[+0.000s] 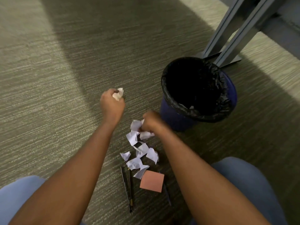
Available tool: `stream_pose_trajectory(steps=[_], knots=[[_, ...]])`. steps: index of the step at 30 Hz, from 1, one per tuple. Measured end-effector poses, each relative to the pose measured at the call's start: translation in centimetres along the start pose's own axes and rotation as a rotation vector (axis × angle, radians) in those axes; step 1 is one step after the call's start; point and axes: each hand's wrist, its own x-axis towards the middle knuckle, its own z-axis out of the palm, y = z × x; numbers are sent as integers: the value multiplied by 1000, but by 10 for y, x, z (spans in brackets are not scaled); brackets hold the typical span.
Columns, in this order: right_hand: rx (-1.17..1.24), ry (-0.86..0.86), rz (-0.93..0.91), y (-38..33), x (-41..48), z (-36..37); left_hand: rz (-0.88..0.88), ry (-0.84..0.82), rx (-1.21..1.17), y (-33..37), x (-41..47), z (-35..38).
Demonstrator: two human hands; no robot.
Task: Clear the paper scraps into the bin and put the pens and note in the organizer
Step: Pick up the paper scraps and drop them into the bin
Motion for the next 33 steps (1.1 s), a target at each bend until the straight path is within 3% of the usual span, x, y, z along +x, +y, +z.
stream_pose_trajectory(steps=[4,9,14,22,29,33], knots=[[166,104,-78,-11,-21,-77,107,52,-232,74,12,-7],[279,600,-41,28,-34,-154,223,-158,-374,137,-1,12],[346,725,135,77,-18,-159,333,-385,-287,146,-29,54],[393,942,113,98,-11,-144,574,-573,-40,135,-38,81],[404,906,92,101,2,-144,407,-316,-212,130,-16,67],[448,980,-62,81,2,-136,287,-197,-222,110,5,59]])
